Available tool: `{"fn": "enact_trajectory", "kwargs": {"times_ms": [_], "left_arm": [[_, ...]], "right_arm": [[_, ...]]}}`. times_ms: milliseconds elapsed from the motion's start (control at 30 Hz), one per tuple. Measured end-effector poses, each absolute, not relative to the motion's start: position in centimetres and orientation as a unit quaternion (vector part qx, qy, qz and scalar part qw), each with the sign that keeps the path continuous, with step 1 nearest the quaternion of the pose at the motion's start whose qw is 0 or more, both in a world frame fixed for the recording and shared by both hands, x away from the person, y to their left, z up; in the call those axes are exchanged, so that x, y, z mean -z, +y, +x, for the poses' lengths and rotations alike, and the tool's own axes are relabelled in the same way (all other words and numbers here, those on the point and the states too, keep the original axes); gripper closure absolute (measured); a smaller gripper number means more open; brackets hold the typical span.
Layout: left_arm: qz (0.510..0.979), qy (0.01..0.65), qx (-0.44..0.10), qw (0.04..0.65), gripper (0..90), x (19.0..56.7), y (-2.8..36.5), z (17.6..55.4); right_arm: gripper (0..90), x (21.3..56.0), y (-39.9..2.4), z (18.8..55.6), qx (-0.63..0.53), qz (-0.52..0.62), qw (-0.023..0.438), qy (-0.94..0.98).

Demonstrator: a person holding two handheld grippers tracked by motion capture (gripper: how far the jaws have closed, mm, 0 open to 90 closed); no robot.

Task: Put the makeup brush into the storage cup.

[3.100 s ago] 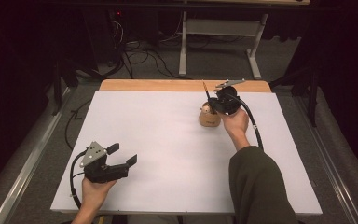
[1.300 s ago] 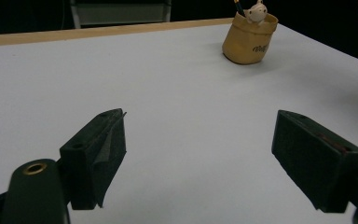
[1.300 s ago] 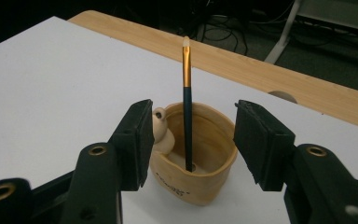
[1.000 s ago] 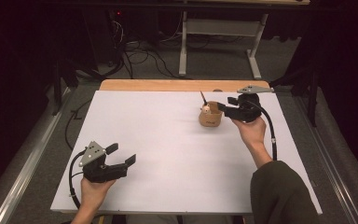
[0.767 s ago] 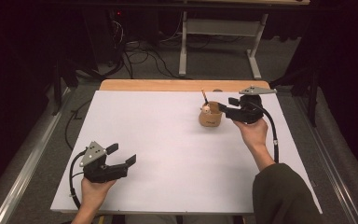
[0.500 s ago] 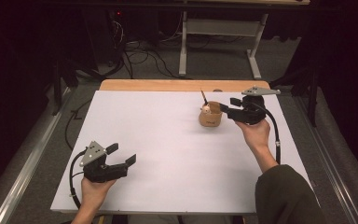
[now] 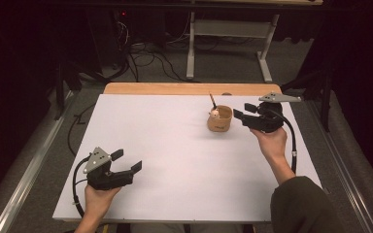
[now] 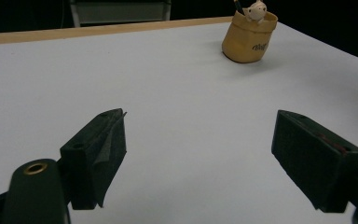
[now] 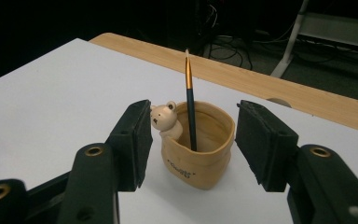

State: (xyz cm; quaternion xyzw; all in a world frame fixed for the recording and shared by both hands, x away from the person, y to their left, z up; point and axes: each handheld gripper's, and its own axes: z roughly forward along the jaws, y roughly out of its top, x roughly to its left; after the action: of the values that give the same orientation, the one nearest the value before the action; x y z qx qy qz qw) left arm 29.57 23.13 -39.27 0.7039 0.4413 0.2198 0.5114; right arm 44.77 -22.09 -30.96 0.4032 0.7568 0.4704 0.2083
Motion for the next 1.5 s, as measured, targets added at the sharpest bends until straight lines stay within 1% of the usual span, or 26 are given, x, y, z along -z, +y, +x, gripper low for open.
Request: {"fn": "enact_trajectory", "kwargs": {"times_ms": [767, 1500], "left_arm": [[0.705, 0.441, -0.218, 0.512, 18.2, 39.3, 23.0, 29.6], [0.706, 0.439, -0.219, 0.511, 18.3, 39.3, 23.0, 29.6]], "right_arm": [[46.4, 31.2, -24.2, 42.9, -0.476, 0.405, 0.209, 0.752], [45.6, 31.4, -25.2, 40.7, -0.472, 0.409, 0.212, 0.752]]}}
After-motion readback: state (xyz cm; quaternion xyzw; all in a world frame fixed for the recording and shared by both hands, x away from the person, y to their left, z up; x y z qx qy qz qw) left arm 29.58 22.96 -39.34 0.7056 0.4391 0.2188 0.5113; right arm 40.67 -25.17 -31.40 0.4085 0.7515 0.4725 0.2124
